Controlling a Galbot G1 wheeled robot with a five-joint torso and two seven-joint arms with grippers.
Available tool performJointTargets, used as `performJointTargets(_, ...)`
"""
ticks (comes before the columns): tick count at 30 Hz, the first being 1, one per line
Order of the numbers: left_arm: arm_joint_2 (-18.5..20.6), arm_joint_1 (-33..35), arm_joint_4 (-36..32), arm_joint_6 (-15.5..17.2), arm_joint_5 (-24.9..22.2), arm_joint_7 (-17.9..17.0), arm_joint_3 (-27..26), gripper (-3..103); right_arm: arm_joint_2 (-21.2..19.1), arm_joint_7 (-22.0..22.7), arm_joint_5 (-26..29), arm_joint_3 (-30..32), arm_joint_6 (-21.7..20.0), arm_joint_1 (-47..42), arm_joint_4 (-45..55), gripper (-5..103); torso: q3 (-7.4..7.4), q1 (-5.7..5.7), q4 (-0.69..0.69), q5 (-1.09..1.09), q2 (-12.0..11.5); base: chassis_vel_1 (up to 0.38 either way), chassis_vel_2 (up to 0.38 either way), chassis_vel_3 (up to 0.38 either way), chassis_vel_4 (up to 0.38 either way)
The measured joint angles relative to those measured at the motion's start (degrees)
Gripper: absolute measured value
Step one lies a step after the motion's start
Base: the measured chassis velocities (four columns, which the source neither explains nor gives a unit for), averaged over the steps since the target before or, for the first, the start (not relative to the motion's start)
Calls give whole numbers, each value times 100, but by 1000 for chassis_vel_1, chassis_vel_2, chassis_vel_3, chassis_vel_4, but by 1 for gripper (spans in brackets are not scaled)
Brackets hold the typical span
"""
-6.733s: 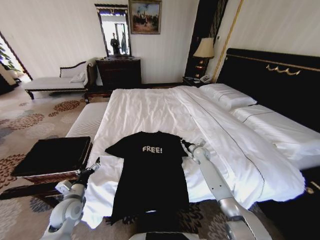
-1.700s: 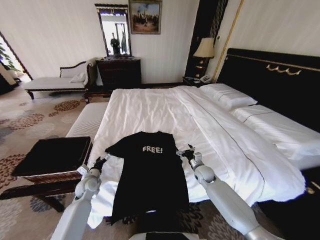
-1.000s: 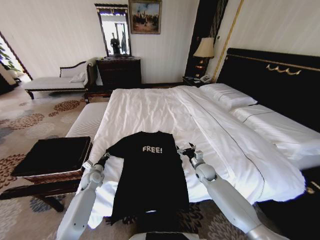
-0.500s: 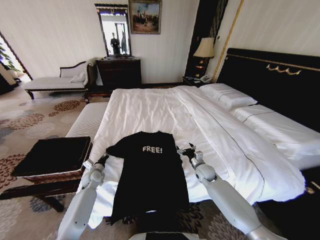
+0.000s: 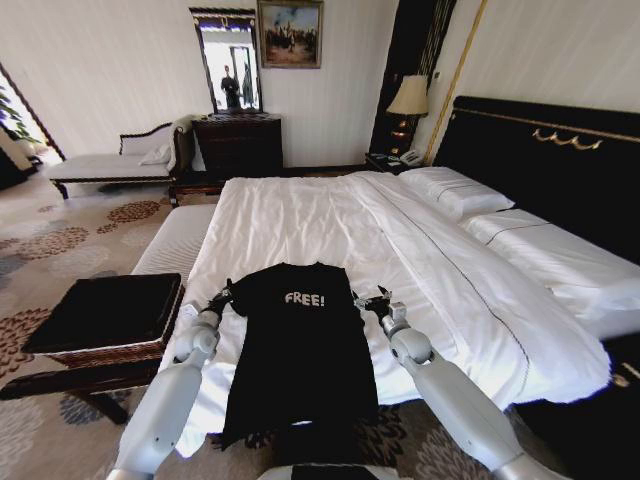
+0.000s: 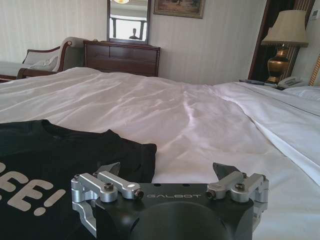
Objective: Fold the clothes on the bed and place them into the basket.
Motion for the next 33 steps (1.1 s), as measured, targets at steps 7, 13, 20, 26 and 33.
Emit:
performJointTargets(7,51,-450,34,-41,445,-21,1132,0,-4,0,17,97,0,-26,10,100,0,0,-3,0,0,0,0,0,0)
performJointTargets(13,41,-693,277,-45,585,-64,1674,0,-22,0,25,178,5,-54,30,100,0,0,-2,0,0,0,0,0,0)
performJointTargets(20,-67,-604,477,-83,715,-59,1697,0,-44,-10,33,210,23,-61,18,100,0,0,-1,-1,0,0,0,0,0)
performJointTargets(26,-222,-653,618,-90,778,-97,1776,6,-22,-11,37,169,23,-46,8,100,0,0,-3,0,1,0,0,0,0)
performJointTargets(33,-213,-620,483,-58,758,-184,1822,27,-1,-11,53,146,25,-34,-6,100,0,0,-3,-1,1,0,0,0,0)
